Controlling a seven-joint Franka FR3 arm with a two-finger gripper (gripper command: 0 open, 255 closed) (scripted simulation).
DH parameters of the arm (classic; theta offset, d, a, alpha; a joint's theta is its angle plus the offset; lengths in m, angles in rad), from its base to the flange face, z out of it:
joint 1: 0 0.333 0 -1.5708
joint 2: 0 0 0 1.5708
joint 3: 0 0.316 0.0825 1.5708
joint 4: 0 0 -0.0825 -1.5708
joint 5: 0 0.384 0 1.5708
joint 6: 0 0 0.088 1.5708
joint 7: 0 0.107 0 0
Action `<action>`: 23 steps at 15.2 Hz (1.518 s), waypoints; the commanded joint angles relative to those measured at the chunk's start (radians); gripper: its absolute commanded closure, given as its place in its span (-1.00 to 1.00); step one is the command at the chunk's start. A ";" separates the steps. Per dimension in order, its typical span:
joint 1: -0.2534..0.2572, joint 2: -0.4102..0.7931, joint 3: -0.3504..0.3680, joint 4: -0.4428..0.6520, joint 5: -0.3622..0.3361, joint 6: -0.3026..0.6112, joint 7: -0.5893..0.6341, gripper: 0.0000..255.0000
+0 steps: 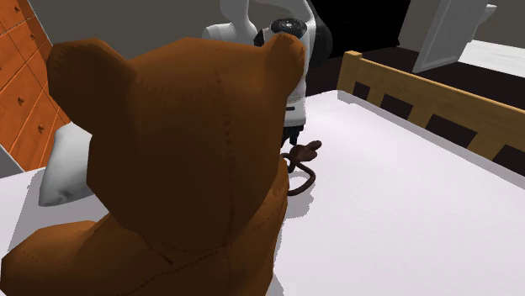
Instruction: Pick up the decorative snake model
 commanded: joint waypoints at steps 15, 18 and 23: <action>-0.002 0.023 0.004 -0.005 0.007 0.028 -0.006 1.00; 0.000 0.001 0.000 0.005 0.000 -0.003 0.000 1.00; 0.003 -0.033 -0.005 0.025 -0.012 -0.056 0.010 1.00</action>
